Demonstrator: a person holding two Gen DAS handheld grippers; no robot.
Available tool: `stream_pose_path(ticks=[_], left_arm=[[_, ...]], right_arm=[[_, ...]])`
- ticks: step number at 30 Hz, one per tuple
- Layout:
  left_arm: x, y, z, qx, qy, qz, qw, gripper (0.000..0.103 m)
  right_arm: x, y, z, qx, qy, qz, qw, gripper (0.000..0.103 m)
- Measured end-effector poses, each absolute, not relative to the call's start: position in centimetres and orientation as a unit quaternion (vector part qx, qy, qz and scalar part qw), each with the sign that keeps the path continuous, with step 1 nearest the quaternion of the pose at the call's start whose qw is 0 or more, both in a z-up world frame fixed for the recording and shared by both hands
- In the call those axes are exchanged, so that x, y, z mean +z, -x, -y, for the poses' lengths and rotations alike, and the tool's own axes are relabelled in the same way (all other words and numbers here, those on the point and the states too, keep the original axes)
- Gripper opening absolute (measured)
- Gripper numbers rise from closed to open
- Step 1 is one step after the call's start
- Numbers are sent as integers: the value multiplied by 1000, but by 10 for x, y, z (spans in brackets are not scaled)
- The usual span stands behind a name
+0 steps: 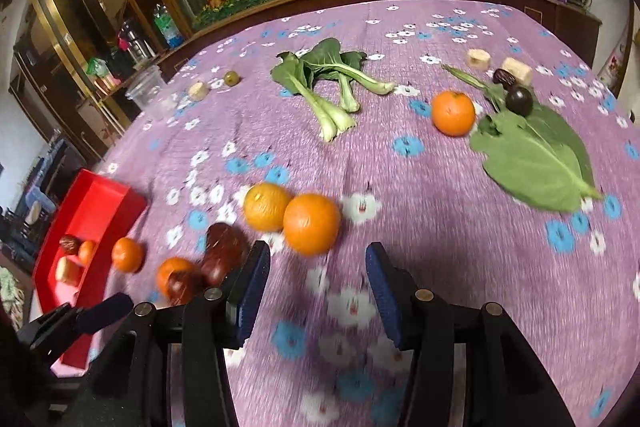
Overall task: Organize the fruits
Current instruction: 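Return both grippers to the fruit pile and grasp a pale root piece with left gripper, then hold the root piece in left gripper while right gripper grasps a mandarin orange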
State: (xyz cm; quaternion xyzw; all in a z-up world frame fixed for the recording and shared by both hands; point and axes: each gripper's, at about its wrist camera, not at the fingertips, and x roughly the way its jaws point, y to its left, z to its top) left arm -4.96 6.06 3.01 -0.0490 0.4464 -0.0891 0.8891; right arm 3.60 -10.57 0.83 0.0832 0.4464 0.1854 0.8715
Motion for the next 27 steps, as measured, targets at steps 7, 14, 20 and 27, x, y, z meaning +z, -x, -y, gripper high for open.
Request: stream_pose_path(ticks=[7, 14, 20, 27], left_arm=[[18, 47, -44, -121, 29, -455, 882, 49], [16, 51, -35, -136, 19, -453, 881, 30], [15, 51, -38, -132, 30, -456, 880, 31], [15, 50, -39, -128, 33, -457, 880, 30]], right_arm=[[2, -51, 95, 172, -56, -443, 878, 54], [0, -52, 88, 168, -32, -432, 885, 43], [1, -50, 82, 177, -20, -427, 887, 33], [1, -48, 89, 180, -45, -436, 881, 33]])
